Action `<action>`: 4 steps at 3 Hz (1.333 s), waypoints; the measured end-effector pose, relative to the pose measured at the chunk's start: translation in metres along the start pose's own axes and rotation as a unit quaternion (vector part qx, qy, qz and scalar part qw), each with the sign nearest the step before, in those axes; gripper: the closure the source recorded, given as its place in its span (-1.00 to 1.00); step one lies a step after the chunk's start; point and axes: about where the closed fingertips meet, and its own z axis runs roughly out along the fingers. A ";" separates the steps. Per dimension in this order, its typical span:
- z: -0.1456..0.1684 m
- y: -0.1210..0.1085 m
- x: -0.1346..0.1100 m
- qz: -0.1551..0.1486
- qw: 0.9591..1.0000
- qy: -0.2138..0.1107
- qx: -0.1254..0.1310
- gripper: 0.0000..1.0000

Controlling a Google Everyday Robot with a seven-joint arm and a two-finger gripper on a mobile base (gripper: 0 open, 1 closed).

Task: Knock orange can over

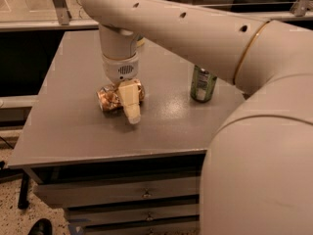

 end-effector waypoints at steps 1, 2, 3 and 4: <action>-0.019 0.000 0.006 0.041 0.997 -0.045 0.039 -1.00; -0.069 0.006 0.024 0.110 0.978 -0.124 0.129 -1.00; -0.116 0.021 0.052 0.170 0.943 -0.189 0.215 -1.00; -0.152 0.054 0.089 0.230 0.894 -0.246 0.295 -1.00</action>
Offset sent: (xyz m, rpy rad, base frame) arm 0.0241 -0.0737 0.1468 0.6277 -0.2487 -0.4510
